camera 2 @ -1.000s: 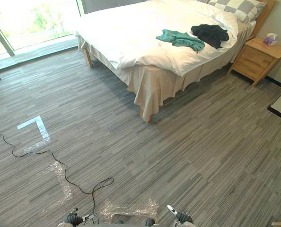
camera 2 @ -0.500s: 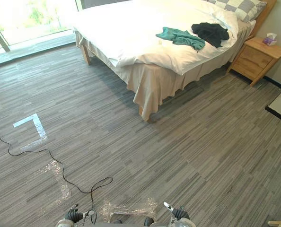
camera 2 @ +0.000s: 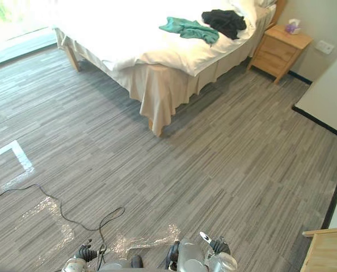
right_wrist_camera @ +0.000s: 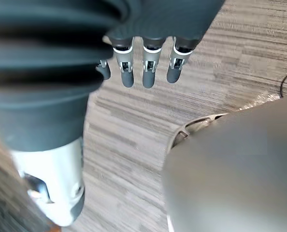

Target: Tidy the bed and pick cloth on bed and put in laundry

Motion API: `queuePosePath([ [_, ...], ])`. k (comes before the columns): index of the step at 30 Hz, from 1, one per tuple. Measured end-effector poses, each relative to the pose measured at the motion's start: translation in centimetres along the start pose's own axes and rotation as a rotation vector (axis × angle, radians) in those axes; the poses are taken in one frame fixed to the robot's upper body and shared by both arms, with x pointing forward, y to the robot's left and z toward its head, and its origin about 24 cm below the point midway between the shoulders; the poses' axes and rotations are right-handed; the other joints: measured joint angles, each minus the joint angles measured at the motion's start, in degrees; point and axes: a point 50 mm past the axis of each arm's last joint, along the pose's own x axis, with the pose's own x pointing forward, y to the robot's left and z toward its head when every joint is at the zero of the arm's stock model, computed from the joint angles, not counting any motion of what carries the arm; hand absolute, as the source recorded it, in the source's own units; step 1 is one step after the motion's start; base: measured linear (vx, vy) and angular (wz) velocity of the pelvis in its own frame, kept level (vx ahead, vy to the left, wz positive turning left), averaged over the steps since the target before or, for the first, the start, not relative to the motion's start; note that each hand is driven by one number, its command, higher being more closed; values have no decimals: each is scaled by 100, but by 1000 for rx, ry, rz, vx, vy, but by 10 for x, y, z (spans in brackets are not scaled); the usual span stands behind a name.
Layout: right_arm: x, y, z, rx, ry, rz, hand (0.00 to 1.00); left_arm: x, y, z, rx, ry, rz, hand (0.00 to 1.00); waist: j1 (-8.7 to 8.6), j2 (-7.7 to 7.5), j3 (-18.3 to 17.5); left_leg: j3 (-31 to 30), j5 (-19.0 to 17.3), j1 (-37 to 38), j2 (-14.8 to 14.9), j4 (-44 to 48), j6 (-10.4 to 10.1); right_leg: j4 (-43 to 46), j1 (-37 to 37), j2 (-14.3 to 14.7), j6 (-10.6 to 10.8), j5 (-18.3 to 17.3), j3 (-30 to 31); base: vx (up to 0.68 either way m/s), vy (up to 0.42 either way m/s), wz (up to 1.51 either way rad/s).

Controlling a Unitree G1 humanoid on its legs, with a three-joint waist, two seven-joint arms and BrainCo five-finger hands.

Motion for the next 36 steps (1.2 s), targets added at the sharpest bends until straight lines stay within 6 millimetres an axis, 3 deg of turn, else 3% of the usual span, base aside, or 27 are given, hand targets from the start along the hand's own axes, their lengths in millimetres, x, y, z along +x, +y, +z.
queuePosePath([
  [1,0,-2,1,0,-1,-7,0,0,-1,1,-1,-2,-2,0,-19,41,25,55,-36,18,206,3,-150,-606,-39,110,32,74,-17,306,-308,-37],
  [3,1,-6,3,-7,-4,-21,0,1,-5,8,-6,-15,-10,0,-119,146,91,89,-78,31,575,-26,-418,-1646,-194,302,43,633,-20,318,-330,-18],
  [5,0,-10,-4,-53,31,-30,0,4,-3,17,-6,-39,-4,0,-255,90,188,138,-122,265,804,-156,-706,-2790,-296,237,162,1742,-30,420,-432,-7],
  [6,1,-14,-4,-71,47,-37,0,5,-5,23,-9,-48,-10,0,-273,201,296,267,-129,420,1023,-217,-760,-2530,-307,443,-291,1924,-166,425,-466,-32],
  [7,2,-13,2,-94,31,-37,0,6,-13,36,-4,-85,-31,0,-294,270,398,309,184,415,1087,-208,-769,-1868,-573,415,-433,1456,-142,328,-388,-33],
  [8,3,-13,1,-92,38,-39,0,6,-16,41,-4,-105,-38,0,-317,263,428,312,373,460,1093,-222,-800,-1465,-680,343,-511,1240,-132,302,-377,-5],
  [9,2,-16,-6,-89,72,-50,0,5,-23,47,-15,-124,-54,0,-344,284,418,303,718,622,1165,-245,-983,-961,-707,291,-649,832,-159,365,-390,6],
  [11,0,-23,-13,-98,94,-68,0,3,-34,49,-35,-137,-77,0,-367,399,336,188,1111,578,1416,134,-1226,-869,-500,430,-583,348,-265,383,-373,19],
  [13,0,-23,-13,-123,98,-65,0,2,-37,49,-42,-137,-83,0,-352,415,324,-110,1188,93,1645,1180,-1126,-1123,-250,593,-512,178,-325,308,-288,11],
  [14,0,-24,-13,-146,97,-62,0,1,-39,45,-51,-127,-89,0,-333,419,316,-436,1360,-390,1792,2256,-931,-1407,33,763,-545,157,-319,411,-301,-8],
  [15,0,-24,-11,-188,90,-55,0,0,-37,47,-86,-143,-78,0,-299,452,292,-628,1373,-837,1898,3381,-876,-1659,294,933,-592,132,-297,430,-278,-24],
  [17,2,-23,-6,-211,75,-53,0,-1,-36,49,-96,-155,-73,0,-260,507,259,-645,1234,-1221,1946,4463,-921,-1946,668,1122,-694,164,-258,336,-157,-31],
  [19,4,-23,1,-231,64,-54,0,0,-35,50,-158,-153,-66,0,-129,485,240,-502,639,-1563,1683,5171,-913,-2273,1171,1258,-824,186,116,350,-97,-54],
  [21,6,-17,12,-229,41,-49,0,0,-33,55,-205,-169,-56,0,-4,471,223,-404,63,-1959,1353,5158,-801,-2426,1359,1229,-819,209,390,393,44,-82],
  [22,8,-12,16,-224,29,-43,0,-1,-32,58,-222,-180,-55,0,74,458,233,-370,-259,-2191,1090,4818,-668,-2505,1493,1135,-804,218,546,394,132,-77],
  [23,8,-11,18,-222,24,-40,0,-1,-32,59,-229,-183,-55,0,93,437,246,-364,-364,-2274,940,4569,-619,-2530,1572,1062,-794,217,592,268,142,-54],
  [24,8,-9,17,-218,23,-39,0,-1,-32,62,-236,-193,-49,0,126,377,251,-346,-474,-2412,562,3745,-557,-2545,1733,848,-691,199,632,270,168,-31],
  [25,7,-10,16,-218,26,-41,0,-1,-31,62,-239,-198,-45,0,132,300,273,-261,-409,-2425,310,2928,-517,-2550,1874,673,-571,142,636,357,216,-20],
  [26,7,-12,16,-234,21,-45,0,-1,-34,61,-235,-195,-51,0,143,401,205,-244,91,-2465,57,1742,-421,-2588,2070,567,-326,-2,632,374,231,-7],
  [27,7,-17,15,-239,22,-58,0,-2,-37,59,-234,-188,-58,0,142,510,139,-254,527,-2501,8,1176,-373,-2625,2151,600,-196,-87,629,432,270,-9],
  [28,5,-21,9,-261,34,-69,0,-3,-39,56,-242,-179,-62,0,206,531,77,-175,1255,-2387,-95,945,263,-2715,2341,541,29,-221,705,537,279,15],
  [30,6,-13,10,-319,23,-47,0,-1,-32,60,-231,-196,-43,0,220,346,-17,-106,1206,-2376,-318,861,302,-2880,2380,359,139,-33,721,464,191,20],
  [31,6,-5,14,-328,11,-32,0,1,-27,65,-223,-207,-33,0,376,248,12,-53,1046,-2444,-342,1073,423,-3049,2482,318,196,138,784,350,98,1],
  [33,7,2,16,-321,1,-17,0,1,-26,63,-233,-196,-34,0,447,216,9,168,843,-2402,-241,1463,590,-3133,2687,308,254,477,966,339,105,-5],
  [36,5,13,14,-344,-12,10,0,0,-22,47,-227,-159,-21,0,508,62,-248,462,766,-2050,-238,1391,544,-3072,2813,271,383,892,1205,214,36,-32],
])
